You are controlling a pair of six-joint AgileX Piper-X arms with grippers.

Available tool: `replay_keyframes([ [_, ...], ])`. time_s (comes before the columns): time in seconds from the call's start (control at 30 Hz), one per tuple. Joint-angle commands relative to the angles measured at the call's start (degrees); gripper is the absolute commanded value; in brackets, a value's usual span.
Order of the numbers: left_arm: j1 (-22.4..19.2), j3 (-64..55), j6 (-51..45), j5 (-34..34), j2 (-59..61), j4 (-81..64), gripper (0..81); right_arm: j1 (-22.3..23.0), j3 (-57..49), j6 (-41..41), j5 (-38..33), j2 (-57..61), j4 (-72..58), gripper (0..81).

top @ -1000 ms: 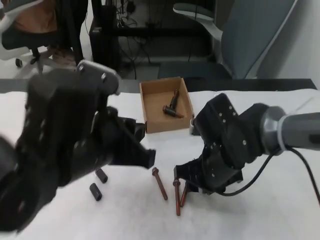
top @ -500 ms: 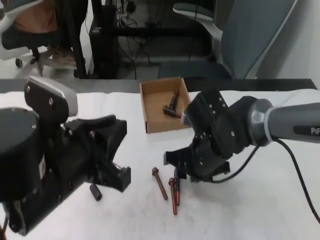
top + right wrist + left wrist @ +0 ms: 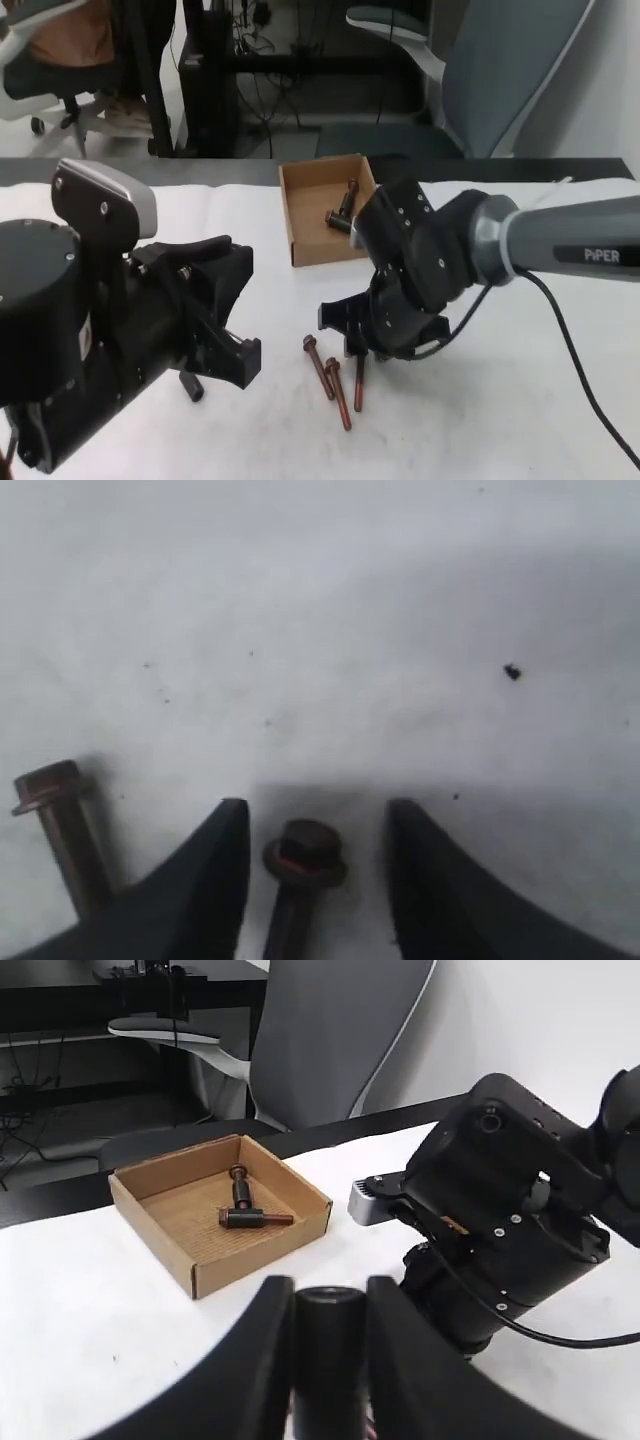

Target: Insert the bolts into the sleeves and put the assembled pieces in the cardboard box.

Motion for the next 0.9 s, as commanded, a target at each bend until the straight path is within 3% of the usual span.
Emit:
replay_keyframes([
  [0.0, 0.18, 0.23, 0.72, 0.38, -0.63, -1.33, 1.8, 0.26, -0.73, -0.88, -1.12, 3.94, 1.79, 18.6],
  [0.03, 0.18, 0.45, 1.35, 0.38, -0.63, -1.33, 1.8, 0.41, -0.81, -2.35, -1.12, 3.91, 1.73, 2.0],
  [0.07, 0.18, 0.82, 2.17, 0.38, -0.63, -1.23, 1.8, 0.58, -0.94, -3.18, -1.12, 3.65, 1.78, 0.4],
  [0.23, 0.18, 4.52, 2.44, 0.38, -0.63, -1.49, 1.8, 1.6, -0.96, -7.33, -0.43, -1.06, 1.67, 0.6],
  [0.6, 0.07, 13.11, -3.03, 5.58, 4.12, -20.86, 1.8, 7.44, 1.57, -21.06, 14.64, -25.98, 0.11, 0.6],
  [0.7, -0.28, 13.16, -3.28, 8.66, 10.25, -22.72, 1.8, 10.75, 6.74, -24.54, 18.92, -32.89, -6.15, 0.6],
  [0.87, -5.08, 13.16, -4.24, 7.49, 21.8, -38.89, 1.8, 16.72, 20.2, -26.27, 18.09, -41.51, -25.47, 0.6],
])
